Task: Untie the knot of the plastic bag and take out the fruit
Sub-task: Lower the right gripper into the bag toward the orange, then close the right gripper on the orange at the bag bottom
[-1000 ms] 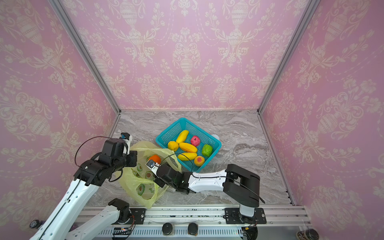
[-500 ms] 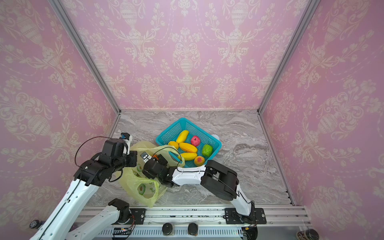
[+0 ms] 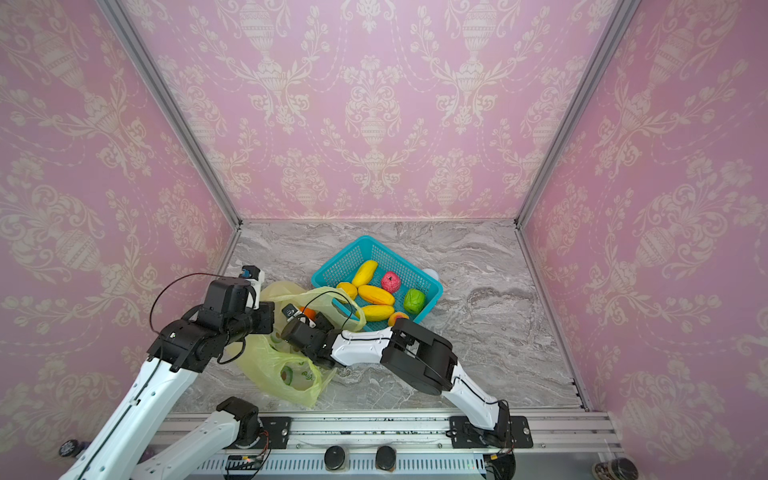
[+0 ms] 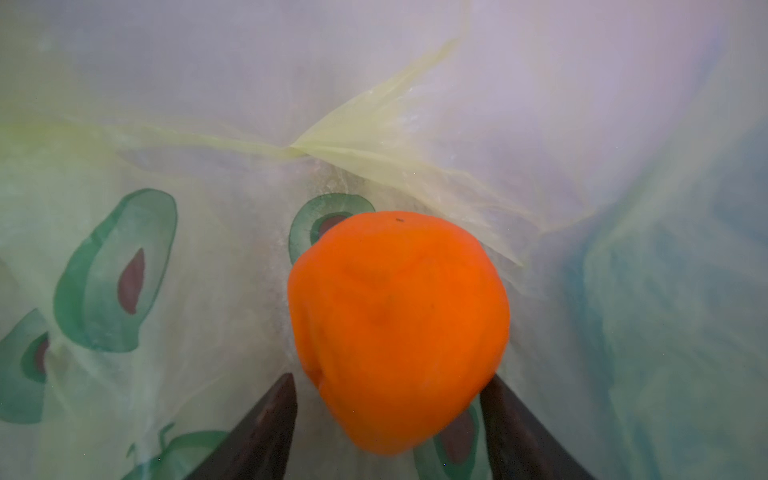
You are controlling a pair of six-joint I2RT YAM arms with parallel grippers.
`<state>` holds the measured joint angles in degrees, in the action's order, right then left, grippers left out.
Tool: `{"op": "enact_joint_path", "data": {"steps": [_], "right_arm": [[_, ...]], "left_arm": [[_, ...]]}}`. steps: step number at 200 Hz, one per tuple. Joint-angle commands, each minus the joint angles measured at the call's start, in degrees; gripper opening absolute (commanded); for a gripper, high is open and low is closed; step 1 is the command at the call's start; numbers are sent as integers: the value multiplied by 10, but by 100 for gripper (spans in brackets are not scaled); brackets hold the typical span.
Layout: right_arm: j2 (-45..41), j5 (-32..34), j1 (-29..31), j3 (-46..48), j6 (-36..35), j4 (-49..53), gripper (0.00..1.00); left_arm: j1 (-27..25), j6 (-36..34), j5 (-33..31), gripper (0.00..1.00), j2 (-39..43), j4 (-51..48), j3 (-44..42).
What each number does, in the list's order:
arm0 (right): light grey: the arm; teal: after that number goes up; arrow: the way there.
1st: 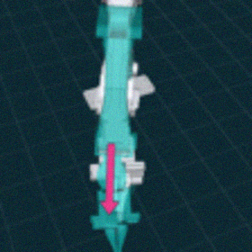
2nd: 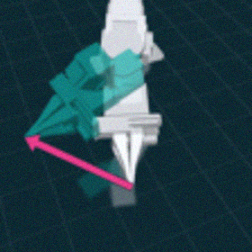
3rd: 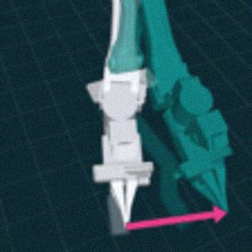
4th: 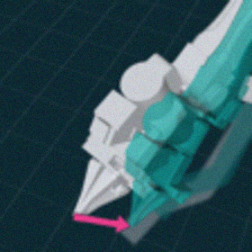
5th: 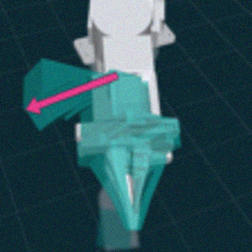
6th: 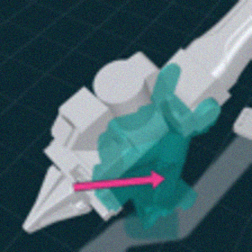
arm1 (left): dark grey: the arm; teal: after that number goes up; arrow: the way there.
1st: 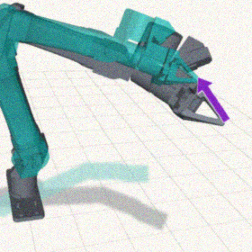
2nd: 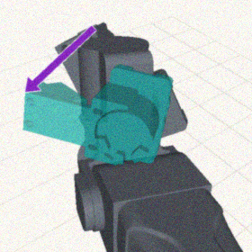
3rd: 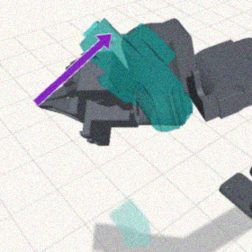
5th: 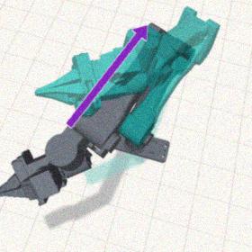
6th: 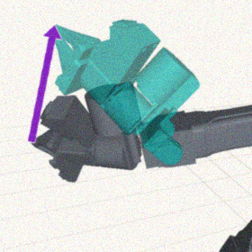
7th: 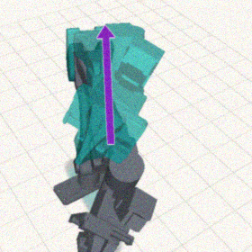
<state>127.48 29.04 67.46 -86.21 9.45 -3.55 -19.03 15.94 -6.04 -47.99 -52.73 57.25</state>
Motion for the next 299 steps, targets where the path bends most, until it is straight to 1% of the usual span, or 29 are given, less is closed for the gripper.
{"op": "enact_joint_path", "data": {"steps": [1, 26, 43, 74, 79, 103, 135, 150, 170, 188, 198, 241, 248, 260, 271, 281, 299], "right_arm": [[-48, -10, 2, 28, 10, -17, 60], [-95, -18, 10, 72, 7, -43, 51], [-134, -21, 20, 109, -1, -67, 47], [-218, -26, 41, 184, -20, -121, 44], [-231, -30, 43, 210, -20, -129, 44], [-295, -51, 48, 268, -21, -164, 41], [-358, -65, 50, 321, -20, -192, 37], [-375, -65, 50, 335, -23, -199, 38], [-356, -60, 50, 322, -29, -194, 42], [-304, -47, 50, 292, -32, -194, 57], [-268, -34, 47, 269, -30, -194, 61], [-153, -51, 14, 148, 5, -148, 63], [-138, -51, 10, 132, 9, -142, 70], [-116, -52, 3, 107, 17, -128, 86], [-95, -52, 0, 84, 20, -122, 95], [-72, -48, -4, 56, 25, -105, 100], [-28, -35, -11, 1, 39, -66, 100]], "left_arm": [[-5, 2, 10, 0, 7, 4, -6], [-5, 2, 9, 0, 7, 4, -6], [-5, 2, 8, 0, 8, 4, -6], [-5, 4, 7, 0, 7, 3, -6], [-5, 3, 7, 0, 7, 4, -6], [-5, 3, 6, 0, 8, 3, -6], [-5, 3, 5, 0, 7, 3, -6], [-5, 3, 5, 0, 7, 3, -6], [-5, 3, 5, 0, 7, 3, -6], [-5, 3, 6, 0, 7, 3, -6], [-5, 4, 7, 0, 7, 4, -6], [-5, 3, 10, 0, 7, 4, -6], [-5, 2, 10, 0, 7, 4, -6], [-5, 2, 11, 0, 7, 4, -6], [-5, 2, 12, 0, 7, 5, -6], [-5, 2, 11, 0, 7, 4, -6], [-5, 2, 13, 0, 8, 5, -6]]}}
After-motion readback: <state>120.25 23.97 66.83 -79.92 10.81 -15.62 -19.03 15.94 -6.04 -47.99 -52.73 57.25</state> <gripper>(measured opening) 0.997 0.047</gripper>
